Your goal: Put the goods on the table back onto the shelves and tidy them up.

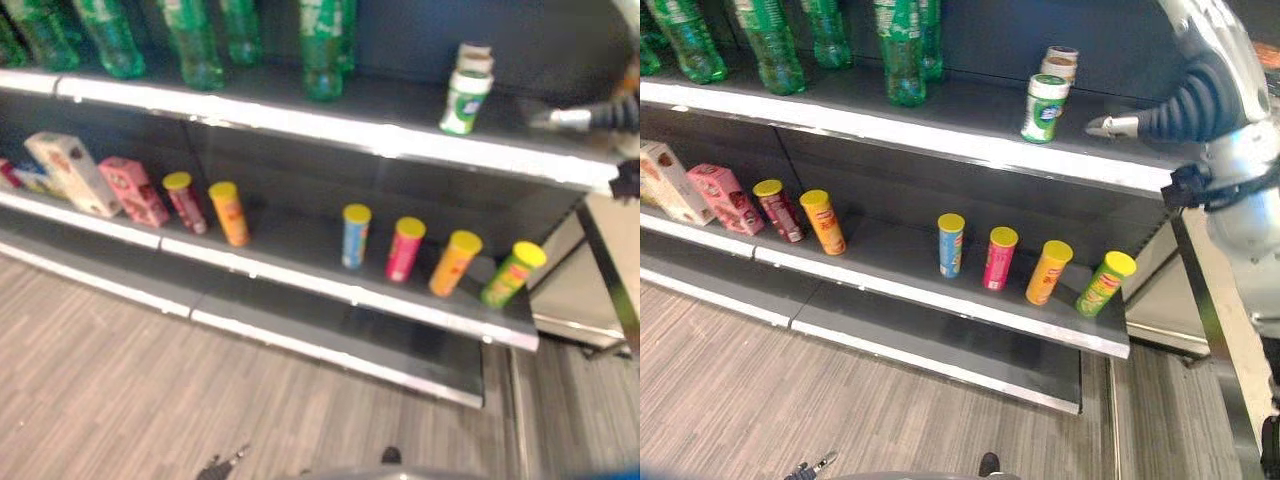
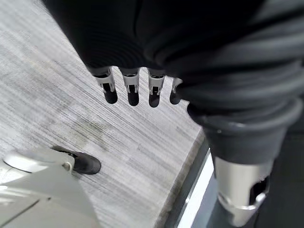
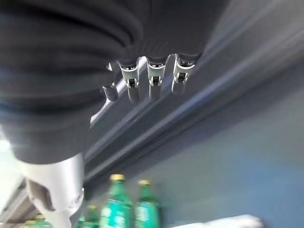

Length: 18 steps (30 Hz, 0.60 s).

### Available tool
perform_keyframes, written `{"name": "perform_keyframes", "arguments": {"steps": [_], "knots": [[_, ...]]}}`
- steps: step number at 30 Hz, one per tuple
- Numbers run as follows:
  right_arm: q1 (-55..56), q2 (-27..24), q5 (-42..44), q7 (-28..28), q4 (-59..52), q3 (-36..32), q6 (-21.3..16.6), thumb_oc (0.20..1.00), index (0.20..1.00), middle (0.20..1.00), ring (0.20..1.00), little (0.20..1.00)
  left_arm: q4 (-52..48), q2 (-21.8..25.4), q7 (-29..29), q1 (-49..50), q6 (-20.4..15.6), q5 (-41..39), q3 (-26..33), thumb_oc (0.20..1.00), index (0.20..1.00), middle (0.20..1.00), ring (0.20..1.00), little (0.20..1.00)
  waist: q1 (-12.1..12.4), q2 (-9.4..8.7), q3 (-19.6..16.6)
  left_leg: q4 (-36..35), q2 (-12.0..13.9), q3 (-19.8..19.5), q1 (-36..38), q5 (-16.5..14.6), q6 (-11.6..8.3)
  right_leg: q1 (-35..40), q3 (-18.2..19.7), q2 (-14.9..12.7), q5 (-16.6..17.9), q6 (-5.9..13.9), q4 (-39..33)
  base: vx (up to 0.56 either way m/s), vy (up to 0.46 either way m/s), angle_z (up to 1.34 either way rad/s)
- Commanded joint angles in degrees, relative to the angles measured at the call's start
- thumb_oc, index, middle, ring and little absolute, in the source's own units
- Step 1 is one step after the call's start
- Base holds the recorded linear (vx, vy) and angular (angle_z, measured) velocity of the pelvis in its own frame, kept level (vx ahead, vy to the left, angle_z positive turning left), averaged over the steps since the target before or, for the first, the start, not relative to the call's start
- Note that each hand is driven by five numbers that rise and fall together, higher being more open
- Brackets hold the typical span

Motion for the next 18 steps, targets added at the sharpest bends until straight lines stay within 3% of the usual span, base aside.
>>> {"name": "perform_keyframes", "arguments": {"steps": [1, 3, 6, 7, 8, 12, 13, 14, 15, 18], "knots": [[-2.60, -0.27, 9.94, -1.21, 3.45, -3.09, -1.96, 1.000, 1.000, 1.000, 1.000, 1.000, 0.30, 3.11, -1.09, -2.99, -1.68, 4.08, -2.93, 1.000, 1.000, 1.000, 1.000, 1.000, 0.30, -2.03, -0.22, 0.38, 0.78, 6.46, -0.71, -3.78, -1.16, 0.55, 0.20, -4.85, -4.37, 6.67, 3.53, -0.05, 0.116, -0.37], [-1.21, -0.11, 12.25, -1.15, 4.06, -4.76, -2.45, 1.000, 1.000, 1.000, 1.000, 1.000, -1.08, 3.54, -1.59, -2.98, -1.84, 4.39, -3.93, 1.000, 1.000, 1.000, 1.000, 1.000, 0.09, -2.37, 0.10, 0.38, 0.57, 7.12, -0.71, -3.93, -0.90, -0.28, 1.01, -5.10, -4.19, 6.97, 4.40, -0.07, 0.131, -0.31], [1.09, 0.92, 19.50, -1.64, 6.49, -8.03, -3.17, 1.000, 1.000, 1.000, 1.000, 1.000, -4.92, 5.07, -2.94, -4.50, -2.36, 6.51, -7.27, 1.000, 1.000, 1.000, 1.000, 1.000, -2.74, -3.42, 1.93, 0.38, 0.47, 9.93, -0.72, -4.18, -0.31, -4.26, 4.17, -5.18, -1.63, 8.25, 7.47, -0.09, 0.111, -0.50], [1.30, 0.94, 19.58, -1.58, 6.45, -8.27, -3.20, 1.000, 1.000, 1.000, 1.000, 1.000, -4.95, 5.16, -2.95, -4.52, -2.34, 6.50, -7.33, 1.000, 1.000, 1.000, 1.000, 1.000, -2.49, -3.49, 1.91, 0.38, 0.46, 10.11, -0.74, -4.18, -0.30, -4.41, 4.38, -5.15, -1.58, 8.27, 7.52, -0.07, 0.020, -0.53], [3.65, 1.27, 22.33, -1.92, 6.44, -11.05, -3.68, 1.000, 1.000, 1.000, 1.000, 1.000, -6.59, 6.17, -3.39, -5.51, -2.42, 6.94, -8.07, 1.000, 1.000, 1.000, 1.000, 1.000, -4.15, -4.01, 2.54, 0.38, 0.93, 11.32, -0.85, -4.03, -0.28, -5.74, 5.56, -4.80, -0.07, 8.74, 7.46, -0.05, 0.006, -0.56], [5.50, 1.05, 25.56, -2.33, 6.24, -14.05, -4.92, 1.000, 1.000, 1.000, 1.000, 1.000, -10.14, 7.53, -3.98, -6.64, -2.36, 7.24, -9.89, 1.000, 1.000, 1.000, 1.000, 1.000, -4.87, -4.08, 3.14, 0.38, 2.32, 14.06, -1.07, -3.60, -0.12, -6.71, 4.68, -4.60, -0.12, 8.79, 8.01, -0.11, 0.018, -0.84], [4.39, 0.26, 27.68, -2.85, 5.99, -14.55, -5.79, 1.000, 1.000, 1.000, 1.000, 1.000, -12.43, 8.09, -3.98, -6.74, -2.40, 6.63, -10.40, 1.000, 1.000, 1.000, 1.000, 1.000, -5.04, -3.80, 3.19, 0.38, 3.11, 16.43, -1.23, -3.35, 0.26, -6.04, 2.35, -5.17, -1.96, 8.07, 9.59, -0.09, 0.034, -1.13], [4.32, 0.25, 27.69, -2.85, 6.04, -14.50, -5.81, 1.000, 1.000, 1.000, 1.000, 1.000, -12.44, 8.09, -3.98, -6.74, -2.39, 6.63, -10.38, 1.000, 1.000, 1.000, 1.000, 1.000, -5.02, -3.81, 3.11, 0.38, 3.08, 16.49, -1.31, -3.32, 0.26, -6.17, 2.42, -5.18, -1.93, 8.07, 9.60, -0.27, 0.046, -1.06], [-3.90, -3.72, 32.47, -4.43, 8.29, -12.20, -7.80, 1.000, 1.000, 1.000, 1.000, 1.000, -12.63, 8.79, -4.12, -6.33, -2.34, 6.87, -10.85, 1.000, 1.000, 1.000, 1.000, 1.000, -3.42, -4.27, 1.40, 0.65, 4.37, 24.76, -1.53, -3.24, 0.69, -3.25, -4.59, -8.96, -4.47, 7.30, 13.32, -0.19, -0.015, -1.15], [-6.37, -5.79, 32.00, -6.18, 9.97, -12.23, -7.98, 1.000, 1.000, 1.000, 1.000, 1.000, -12.14, 8.77, -4.12, -5.93, -2.15, 7.02, -10.47, 1.000, 1.000, 1.000, 1.000, 1.000, -2.56, -4.83, -0.39, 0.80, 5.13, 27.93, -1.00, -4.49, 0.33, -0.64, -9.12, -12.44, -2.14, 8.89, 14.29, -0.01, -0.054, -1.93]]}}
